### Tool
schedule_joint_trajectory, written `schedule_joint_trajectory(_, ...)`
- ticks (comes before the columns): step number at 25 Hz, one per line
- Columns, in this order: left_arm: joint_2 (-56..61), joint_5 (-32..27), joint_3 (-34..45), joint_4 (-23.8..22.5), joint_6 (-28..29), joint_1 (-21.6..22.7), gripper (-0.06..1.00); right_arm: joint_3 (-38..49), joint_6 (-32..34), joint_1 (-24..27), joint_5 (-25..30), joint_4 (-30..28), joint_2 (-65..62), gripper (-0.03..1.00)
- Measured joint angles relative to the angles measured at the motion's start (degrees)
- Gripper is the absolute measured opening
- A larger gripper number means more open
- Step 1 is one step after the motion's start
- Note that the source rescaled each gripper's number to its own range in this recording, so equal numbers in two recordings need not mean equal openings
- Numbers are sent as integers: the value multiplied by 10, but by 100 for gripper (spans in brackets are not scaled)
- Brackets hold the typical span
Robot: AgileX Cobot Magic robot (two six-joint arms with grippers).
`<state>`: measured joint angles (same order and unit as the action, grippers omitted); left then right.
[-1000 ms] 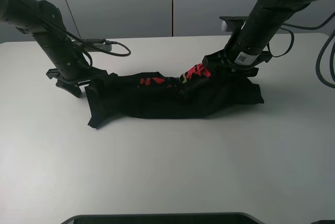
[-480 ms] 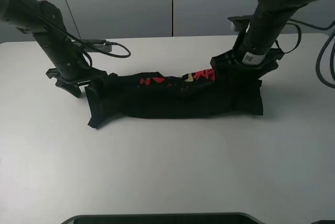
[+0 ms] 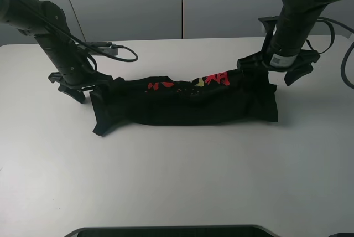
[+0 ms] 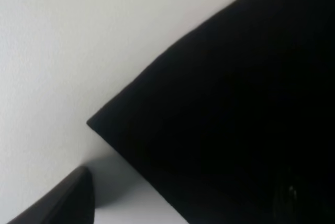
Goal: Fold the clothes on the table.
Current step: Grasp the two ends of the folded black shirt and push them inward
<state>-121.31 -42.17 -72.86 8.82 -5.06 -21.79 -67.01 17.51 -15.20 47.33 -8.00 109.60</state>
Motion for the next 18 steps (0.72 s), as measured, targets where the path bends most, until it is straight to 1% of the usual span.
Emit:
schedule_joint_trajectory(2,0,0,0,0,0,0,91,0,0,9,1,1,0,100)
schedule_joint_trajectory(6,0,0,0,0,-1,0,91,-1,-4,9,0,26,8,100)
schedule_joint_trajectory(11,0,0,0,-2,-7,0,91,-1,-6,9,2,32,57,100)
schedule_joint_trajectory(18,0,-1,0,-2,-11,0,91,-1,-8,9,-14,42,80,100)
